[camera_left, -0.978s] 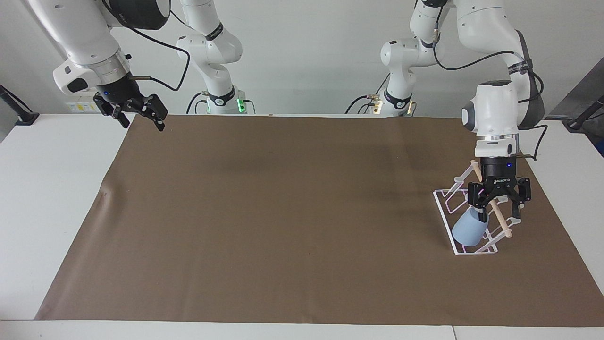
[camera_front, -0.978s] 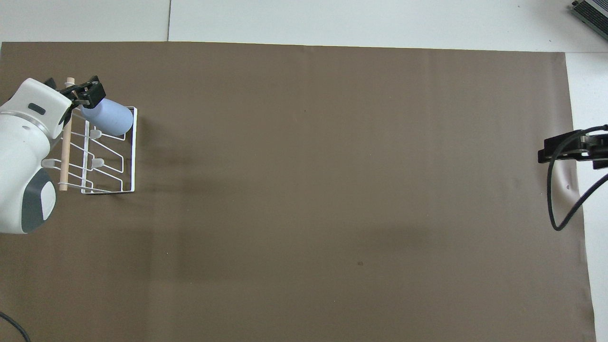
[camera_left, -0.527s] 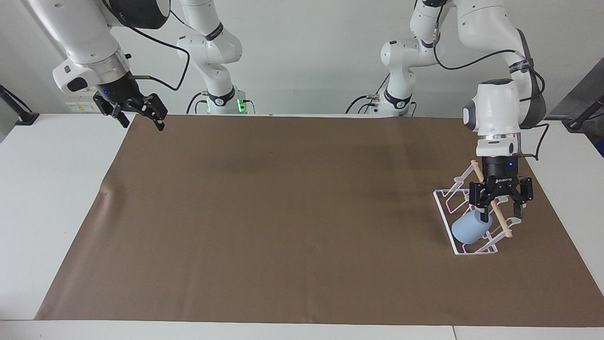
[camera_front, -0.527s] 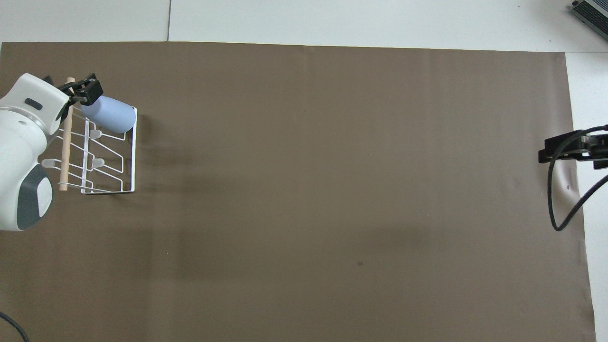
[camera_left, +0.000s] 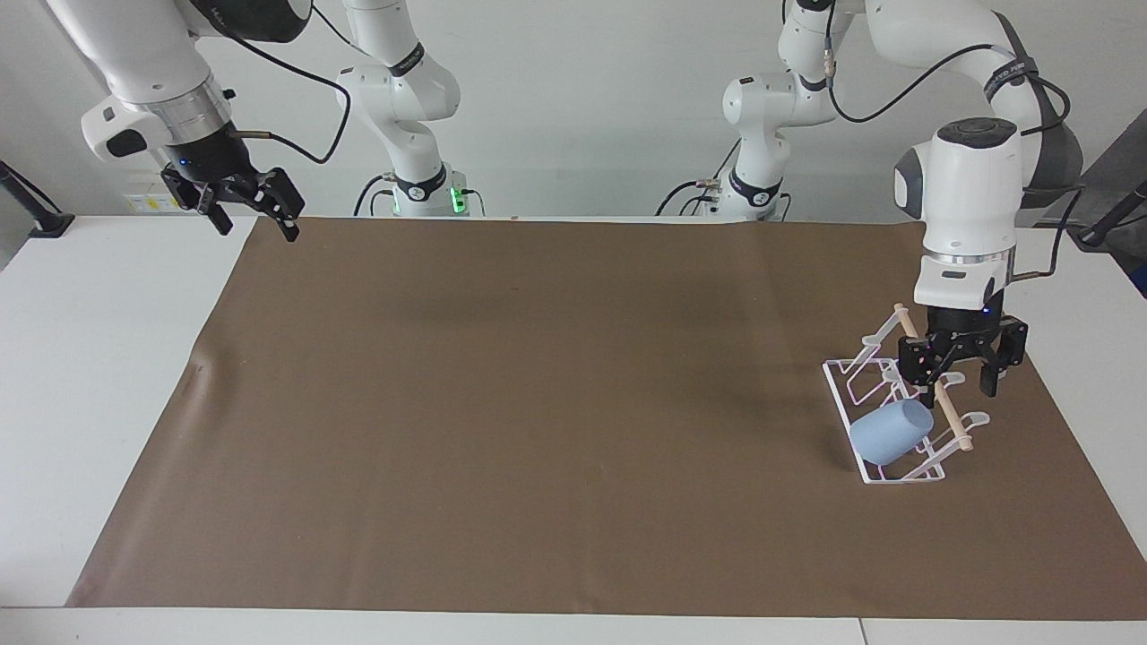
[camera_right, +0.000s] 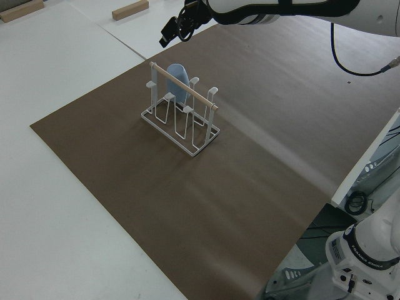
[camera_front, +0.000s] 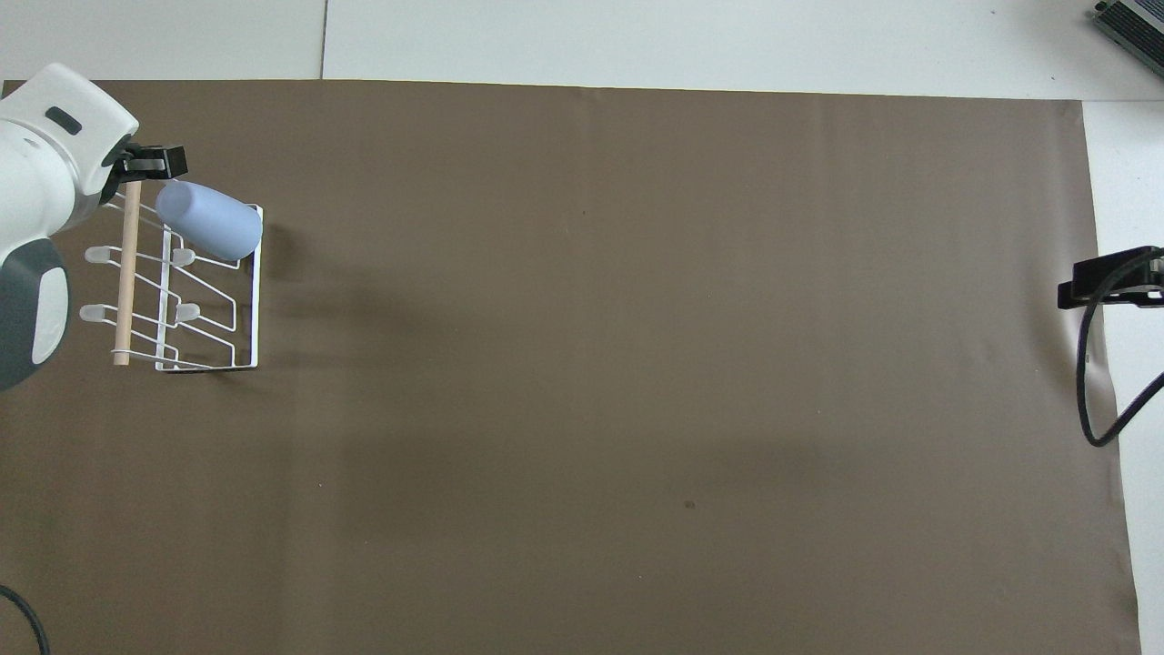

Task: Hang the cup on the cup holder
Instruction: 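Lower the cup onto a rack peg with the left gripper, then open the left gripper and withdraw it from the hung cup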

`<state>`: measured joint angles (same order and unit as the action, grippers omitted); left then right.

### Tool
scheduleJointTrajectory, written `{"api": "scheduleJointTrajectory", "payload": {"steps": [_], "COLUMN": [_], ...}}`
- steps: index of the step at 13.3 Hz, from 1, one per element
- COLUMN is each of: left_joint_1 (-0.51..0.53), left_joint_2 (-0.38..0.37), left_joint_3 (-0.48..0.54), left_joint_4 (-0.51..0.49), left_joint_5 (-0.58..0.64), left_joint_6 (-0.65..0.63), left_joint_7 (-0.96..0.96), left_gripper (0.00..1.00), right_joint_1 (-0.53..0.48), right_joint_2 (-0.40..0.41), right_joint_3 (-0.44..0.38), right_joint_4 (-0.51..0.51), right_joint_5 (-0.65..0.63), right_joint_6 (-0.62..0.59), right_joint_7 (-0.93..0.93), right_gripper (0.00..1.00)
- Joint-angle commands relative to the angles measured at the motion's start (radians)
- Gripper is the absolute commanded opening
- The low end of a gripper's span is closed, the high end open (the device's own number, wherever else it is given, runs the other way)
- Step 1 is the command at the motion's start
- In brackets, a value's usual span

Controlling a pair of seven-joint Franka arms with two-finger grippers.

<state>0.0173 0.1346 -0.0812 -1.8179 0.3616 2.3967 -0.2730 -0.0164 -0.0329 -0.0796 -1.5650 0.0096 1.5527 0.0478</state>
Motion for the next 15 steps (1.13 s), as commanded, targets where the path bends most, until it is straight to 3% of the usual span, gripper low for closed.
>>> {"api": "scheduleJointTrajectory", "payload": {"steps": [1,5,15], "left_joint_1": [-0.004,0.004,0.001], "left_joint_2": [0.011,0.005,-0.085], "left_joint_3": [-0.018,-0.031,-0.045], "left_joint_4": [0.044,0.149,0.150], "left_joint_5": [-0.064,-0.243,-0.316], "left_joint_6": [-0.149,-0.396,-0.662], "left_joint_7": [0.031,0.170,0.173], "left_gripper": [0.82,0.82,0.82], "right_joint_1": [0.000,0.009,0.010], "right_joint_2": [-0.016,-0.002,-0.007], "right_joint_3": [0.020,0.021,0.023], "right_joint_4": [-0.018,-0.027,-0.043], "right_joint_5": [-0.026,-0.022,-0.025], "right_joint_6": [0.003,-0.031,-0.008], "right_joint_7": [0.000,0.000,-0.014], "right_gripper": [1.00,1.00,1.00]}}
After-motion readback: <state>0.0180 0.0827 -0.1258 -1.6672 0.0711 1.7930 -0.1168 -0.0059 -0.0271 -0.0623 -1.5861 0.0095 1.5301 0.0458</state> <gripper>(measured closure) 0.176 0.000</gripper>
